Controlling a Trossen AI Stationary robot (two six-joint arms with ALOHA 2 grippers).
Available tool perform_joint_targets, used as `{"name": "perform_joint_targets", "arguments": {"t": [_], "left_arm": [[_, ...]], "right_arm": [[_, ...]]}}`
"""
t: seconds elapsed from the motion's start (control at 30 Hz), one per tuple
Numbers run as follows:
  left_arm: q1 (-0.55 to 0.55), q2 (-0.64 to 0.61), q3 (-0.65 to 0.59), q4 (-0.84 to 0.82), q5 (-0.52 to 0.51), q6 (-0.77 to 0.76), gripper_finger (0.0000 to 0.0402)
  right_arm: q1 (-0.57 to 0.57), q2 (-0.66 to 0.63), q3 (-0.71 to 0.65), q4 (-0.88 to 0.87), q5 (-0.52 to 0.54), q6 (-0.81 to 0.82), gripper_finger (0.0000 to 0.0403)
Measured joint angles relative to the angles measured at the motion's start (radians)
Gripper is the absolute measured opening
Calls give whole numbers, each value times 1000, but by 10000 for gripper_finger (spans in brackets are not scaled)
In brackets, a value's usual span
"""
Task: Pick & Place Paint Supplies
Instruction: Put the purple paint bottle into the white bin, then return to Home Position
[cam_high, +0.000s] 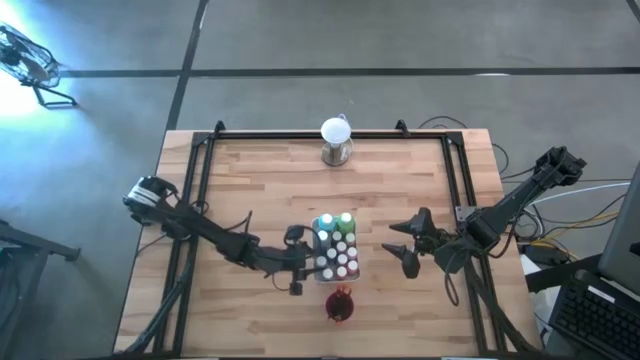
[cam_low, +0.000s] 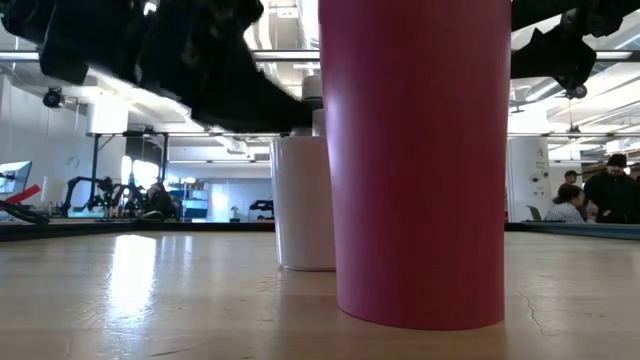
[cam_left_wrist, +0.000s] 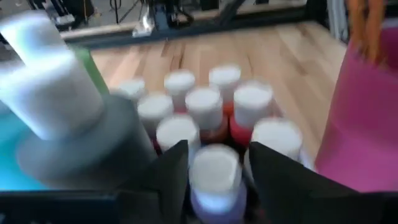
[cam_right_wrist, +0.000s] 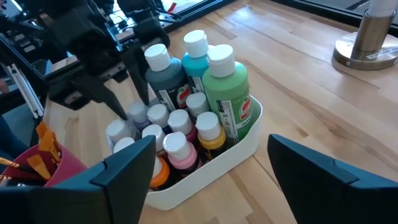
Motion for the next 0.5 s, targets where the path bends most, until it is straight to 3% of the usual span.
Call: {"name": "perform_joint_targets", "arguments": {"t": [0.27,0.5], "left_arm": [[0,-54,17,-34,3,-1,235],[-22,-252,5,-215,6,-32,234]], "right_arm": [[0,0,0,0,0,-5,320],[0,0,0,11,0,-47,301]]}}
